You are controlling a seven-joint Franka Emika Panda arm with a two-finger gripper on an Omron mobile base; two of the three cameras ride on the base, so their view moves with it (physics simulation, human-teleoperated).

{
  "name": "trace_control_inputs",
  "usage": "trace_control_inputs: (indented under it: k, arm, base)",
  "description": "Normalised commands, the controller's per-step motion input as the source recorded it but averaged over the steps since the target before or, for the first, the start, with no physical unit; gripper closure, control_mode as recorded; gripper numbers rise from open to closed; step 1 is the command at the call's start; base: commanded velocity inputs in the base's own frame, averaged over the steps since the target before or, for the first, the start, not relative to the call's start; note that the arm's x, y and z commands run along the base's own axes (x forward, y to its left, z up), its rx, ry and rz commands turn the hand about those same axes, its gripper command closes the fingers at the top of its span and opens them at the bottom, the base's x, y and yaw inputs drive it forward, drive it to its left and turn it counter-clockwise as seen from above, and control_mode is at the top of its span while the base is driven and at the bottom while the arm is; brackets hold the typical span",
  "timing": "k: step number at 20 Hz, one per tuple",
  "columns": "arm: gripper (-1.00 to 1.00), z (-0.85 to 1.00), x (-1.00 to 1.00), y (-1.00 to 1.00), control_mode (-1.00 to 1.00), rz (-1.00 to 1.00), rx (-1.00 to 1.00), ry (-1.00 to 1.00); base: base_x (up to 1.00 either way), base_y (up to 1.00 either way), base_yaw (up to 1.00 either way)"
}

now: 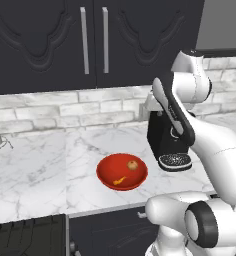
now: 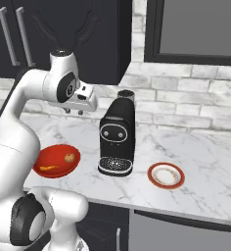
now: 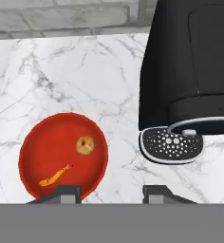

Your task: Remove the tangerine from the bowl and place it on the small plate. Then place the bowl with only the shrimp in the microwave, close the door, and press the start button to microwave the shrimp.

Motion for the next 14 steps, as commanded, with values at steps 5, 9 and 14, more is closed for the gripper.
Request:
trace_control_inputs:
  k: [5, 9, 14]
  arm:
    - [-1.0, -0.15, -0.46, 0.17, -1.0, 0.0, -0.02, -0.05]
    - [-1.0, -0.7, -0.2, 1.0, -1.0, -0.09, -0.18, 0.06]
    - [-1.0, -0.74, 0.05, 0.88, -1.0, -0.06, -0.18, 0.19]
  base:
    - [0.0, 0.0, 0.0]
    - [0.0, 0.0, 0.0]
    - [0.0, 0.0, 0.0]
